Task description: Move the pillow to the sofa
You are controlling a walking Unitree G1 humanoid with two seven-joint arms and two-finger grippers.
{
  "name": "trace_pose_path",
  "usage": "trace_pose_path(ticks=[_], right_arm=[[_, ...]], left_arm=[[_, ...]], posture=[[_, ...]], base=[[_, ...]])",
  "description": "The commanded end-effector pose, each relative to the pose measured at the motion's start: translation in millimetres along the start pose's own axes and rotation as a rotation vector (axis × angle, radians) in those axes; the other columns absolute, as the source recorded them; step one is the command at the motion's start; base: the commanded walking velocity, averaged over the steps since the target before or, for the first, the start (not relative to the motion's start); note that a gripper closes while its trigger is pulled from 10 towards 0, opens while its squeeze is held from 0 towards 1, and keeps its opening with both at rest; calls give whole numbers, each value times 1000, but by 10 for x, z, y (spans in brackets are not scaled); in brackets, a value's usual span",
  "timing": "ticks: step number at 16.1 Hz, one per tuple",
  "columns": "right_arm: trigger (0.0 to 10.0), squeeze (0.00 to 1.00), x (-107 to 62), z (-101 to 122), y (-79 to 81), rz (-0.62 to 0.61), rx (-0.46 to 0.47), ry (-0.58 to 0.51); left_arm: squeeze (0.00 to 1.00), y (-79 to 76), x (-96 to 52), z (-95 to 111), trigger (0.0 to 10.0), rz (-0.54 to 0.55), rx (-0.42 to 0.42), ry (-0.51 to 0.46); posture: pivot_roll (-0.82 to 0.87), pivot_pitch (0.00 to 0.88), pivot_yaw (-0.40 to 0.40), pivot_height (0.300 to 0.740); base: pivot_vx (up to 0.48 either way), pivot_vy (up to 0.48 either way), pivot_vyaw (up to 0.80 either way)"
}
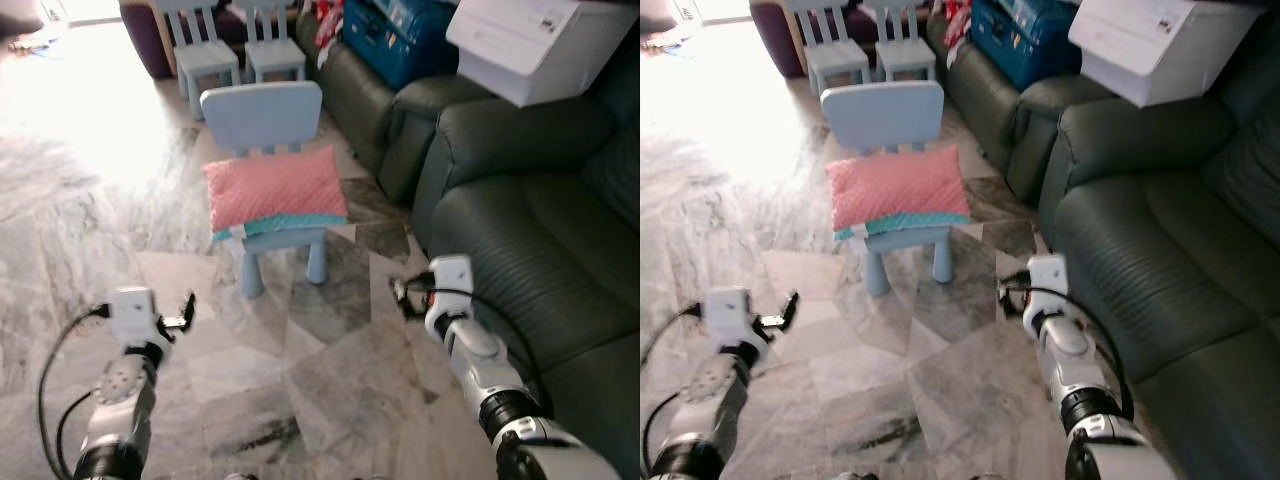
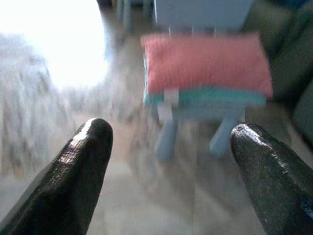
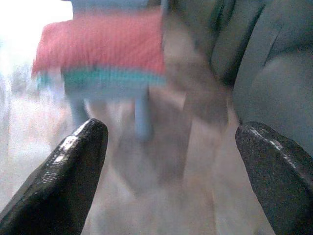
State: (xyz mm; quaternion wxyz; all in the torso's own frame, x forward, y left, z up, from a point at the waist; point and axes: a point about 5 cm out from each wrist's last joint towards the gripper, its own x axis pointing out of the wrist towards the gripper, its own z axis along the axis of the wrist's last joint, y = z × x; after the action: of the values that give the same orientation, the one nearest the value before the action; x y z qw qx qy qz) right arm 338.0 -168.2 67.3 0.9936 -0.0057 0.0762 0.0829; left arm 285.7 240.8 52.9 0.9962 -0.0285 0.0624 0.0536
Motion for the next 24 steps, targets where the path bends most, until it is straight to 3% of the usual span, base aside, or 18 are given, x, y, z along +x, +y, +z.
trace_pose_path(ticks=[1,4,7,11,17,20,24], right_arm=[[10000,0,-25,145,29,24,9,-101],[10000,0,-101,296,116,24,-24,-154],[10000,0,-199,359,291,111,-59,-180],[10000,0,-175,462,332,94,-34,-185],[10000,0,-222,534,388,101,58,-198],[10000,0,-210,507,396,90,40,-136],[10000,0,-233,587,453,99,-33,-193]], left_arm=[[0,8,-51,187,10000,49,-11,-103],[0,-36,-209,259,10000,91,-29,-122],[0,-111,-309,234,10000,85,-68,-96],[0,-283,-275,289,10000,73,-146,-86],[0,-301,-265,331,10000,61,-190,-65],[0,-308,-268,337,10000,63,-196,-54],[0,-306,-267,325,10000,67,-204,-44]], posture=[[-88,125,-38,740],[-86,112,-53,740],[-87,105,-56,740],[-96,97,-44,740],[-102,99,-43,740],[-103,100,-42,740],[-106,100,-40,740]], base=[[0,0,0],[0,0,0],[0,0,0],[0,0,728],[0,0,133],[174,0,0],[357,0,0]])
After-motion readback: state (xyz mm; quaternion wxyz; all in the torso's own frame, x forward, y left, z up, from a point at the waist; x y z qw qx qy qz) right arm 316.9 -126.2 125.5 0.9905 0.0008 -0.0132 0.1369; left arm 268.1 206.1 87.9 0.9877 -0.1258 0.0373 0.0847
